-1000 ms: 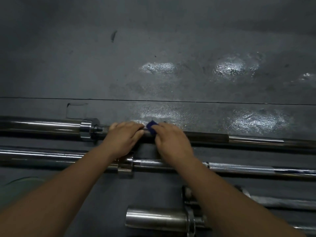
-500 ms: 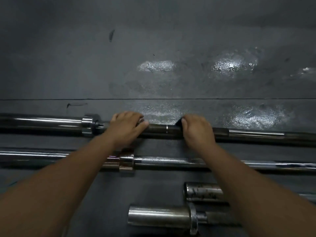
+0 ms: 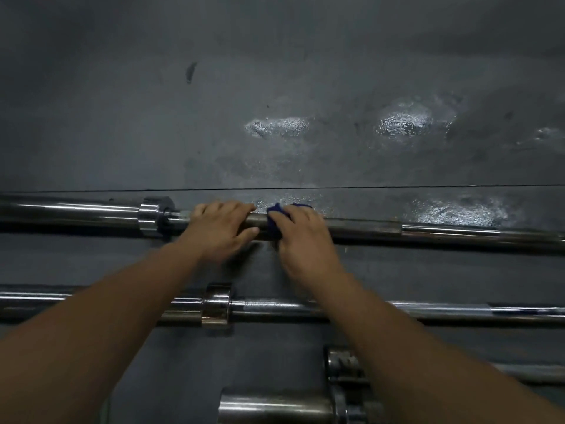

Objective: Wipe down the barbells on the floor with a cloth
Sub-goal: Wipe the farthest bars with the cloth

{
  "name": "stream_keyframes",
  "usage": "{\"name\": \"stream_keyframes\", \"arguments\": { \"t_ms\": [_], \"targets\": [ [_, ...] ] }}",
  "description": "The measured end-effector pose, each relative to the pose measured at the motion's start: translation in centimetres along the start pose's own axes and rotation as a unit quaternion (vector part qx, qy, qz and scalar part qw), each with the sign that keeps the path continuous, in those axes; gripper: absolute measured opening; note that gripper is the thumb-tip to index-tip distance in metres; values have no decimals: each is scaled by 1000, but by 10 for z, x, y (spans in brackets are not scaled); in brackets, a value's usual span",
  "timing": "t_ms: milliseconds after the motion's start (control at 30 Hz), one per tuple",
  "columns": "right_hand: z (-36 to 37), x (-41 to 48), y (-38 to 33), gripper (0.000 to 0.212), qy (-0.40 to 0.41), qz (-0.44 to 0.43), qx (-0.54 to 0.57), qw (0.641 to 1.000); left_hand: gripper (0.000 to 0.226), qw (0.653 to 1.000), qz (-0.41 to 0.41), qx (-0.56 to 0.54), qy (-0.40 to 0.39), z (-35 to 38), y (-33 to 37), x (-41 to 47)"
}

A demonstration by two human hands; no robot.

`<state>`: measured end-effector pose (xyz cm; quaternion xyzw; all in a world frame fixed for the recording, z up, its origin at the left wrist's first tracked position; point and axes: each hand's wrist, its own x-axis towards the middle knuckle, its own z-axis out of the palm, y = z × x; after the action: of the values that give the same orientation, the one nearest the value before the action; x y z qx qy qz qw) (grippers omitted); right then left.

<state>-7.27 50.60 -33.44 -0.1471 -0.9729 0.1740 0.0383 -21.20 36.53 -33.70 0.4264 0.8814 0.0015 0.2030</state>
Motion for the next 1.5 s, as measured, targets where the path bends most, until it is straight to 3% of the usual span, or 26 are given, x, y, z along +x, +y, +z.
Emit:
{"name": "stream_keyframes", "arguments": {
  "t_ms": [67, 100, 233, 300, 400, 467, 500, 633, 700, 733, 867, 967, 1067, 1200, 1267, 1333, 1400, 1500],
  "targets": [
    [-14, -1, 35, 49, -24, -22, -29, 999, 58, 1000, 6, -13, 0, -1, -2, 5],
    [-22, -7, 58, 48, -3, 9, -41, 999, 53, 1000, 7, -19, 1, -2, -5, 8],
    [-33, -37, 107, 40, 127, 239, -54, 961, 52, 1000, 7, -24, 14, -1, -3, 6],
    [-15, -28, 64, 39, 139, 217, -21, 966, 56, 1000, 5, -23, 8, -1, 1, 2],
    [-3, -25, 9, 47, 32, 22, 14, 999, 62, 1000, 4, -29, 10, -2, 0, 0],
    [-15, -26, 30, 43, 1, -46, -17, 999, 66, 999, 9, -35, 2, 0, -5, -2],
    [-25, -30, 51, 43, 9, -25, -36, 999, 70, 999, 12, -38, 2, 1, -6, -4],
    [-59, -46, 109, 39, 32, 240, -76, 967, 83, 999, 8, -39, 6, 4, -2, -13],
    [-55, -42, 96, 46, 0, 287, -105, 952, 84, 999, 3, -39, 2, 6, 3, -19],
    [-53, -39, 87, 49, -22, 279, -104, 954, 83, 999, 1, -42, 6, 6, 5, -22],
    [-46, -44, 93, 62, -84, 82, -108, 987, 78, 996, 12, -81, 23, 3, 2, -35],
    [-56, -59, 122, 54, -42, 130, -62, 989, 72, 994, 21, -100, 32, 5, 1, -45],
    [-45, -59, 93, 42, 13, 193, 11, 981, 65, 992, 15, -111, 51, 10, 6, -56],
    [-13, -44, 3, 47, -43, 37, 45, 997, 47, 989, 4, -121, 90, 12, 13, -73],
    [-14, -44, -5, 49, -79, -9, 20, 997, 39, 985, 6, -134, 112, 13, 13, -80],
    [-19, -59, 17, 44, -68, 24, -15, 997, 34, 982, 0, -122, 147, 11, 5, -84],
    [-28, -79, 38, 38, -2, 127, -34, 991, 35, 980, -36, -67, 182, 13, -11, -88],
    [-13, -75, 19, 34, 60, 207, -20, 976, 37, 984, -105, -9, 144, 21, -28, -92]
  ]
}}
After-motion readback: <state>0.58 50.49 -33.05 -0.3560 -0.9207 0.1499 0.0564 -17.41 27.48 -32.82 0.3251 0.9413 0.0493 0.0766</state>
